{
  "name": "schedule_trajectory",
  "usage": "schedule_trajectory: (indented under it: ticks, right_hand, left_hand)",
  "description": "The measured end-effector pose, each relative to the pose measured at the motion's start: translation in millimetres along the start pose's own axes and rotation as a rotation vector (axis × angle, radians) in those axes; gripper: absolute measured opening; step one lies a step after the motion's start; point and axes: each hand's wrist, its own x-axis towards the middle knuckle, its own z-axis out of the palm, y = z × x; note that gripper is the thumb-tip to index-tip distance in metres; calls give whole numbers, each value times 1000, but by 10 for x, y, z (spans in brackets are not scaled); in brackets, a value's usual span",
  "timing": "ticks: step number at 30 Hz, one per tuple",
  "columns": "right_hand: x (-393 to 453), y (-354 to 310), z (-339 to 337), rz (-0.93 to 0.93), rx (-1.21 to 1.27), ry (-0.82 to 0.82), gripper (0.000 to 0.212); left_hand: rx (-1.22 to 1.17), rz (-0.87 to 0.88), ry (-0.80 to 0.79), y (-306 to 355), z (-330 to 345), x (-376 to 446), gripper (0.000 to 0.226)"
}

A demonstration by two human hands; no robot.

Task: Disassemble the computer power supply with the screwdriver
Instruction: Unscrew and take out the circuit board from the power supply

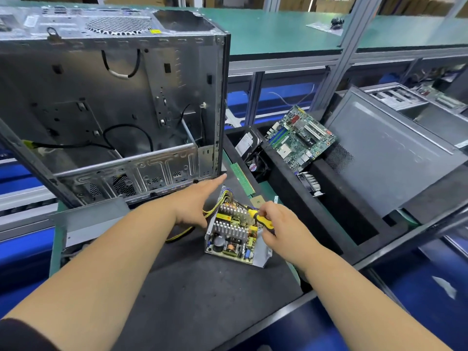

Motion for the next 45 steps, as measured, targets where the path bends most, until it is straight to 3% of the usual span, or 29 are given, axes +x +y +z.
schedule_trajectory:
  ticks: [5,11,16,20,23,27,36,42,45]
  right_hand:
    - [-53,21,-52,-24,-32,19,25]
    - [-38,30,-43,-83,-70,56,23]
    - [-93,-117,-48,-158,16,289,22]
    - [-100,-291,-83,-23,246,271,15]
    - [-90,-414,-151,-36,271,258,14]
    - [-103,-520,-197,2,348,282,17]
    - [-187,-583,-234,-33,447,329,12]
    - [-174,-498,-205,-92,413,229,17]
    - [-177,-453,-165,-140,394,163,17]
  left_hand:
    - [-19,25,-45,12,40,67,122]
    - [-80,-21,67,-58,50,-104,89]
    - [-184,-155,162,-222,46,-412,68]
    - [-401,-212,265,-319,-15,-494,73]
    - [-653,-378,428,-341,-75,-495,65]
    - [-209,-629,482,-406,-39,-534,29]
    - [203,-492,547,-306,215,-728,77]
    - [255,-403,637,16,572,-890,94]
    - [227,-274,726,267,841,-951,93]
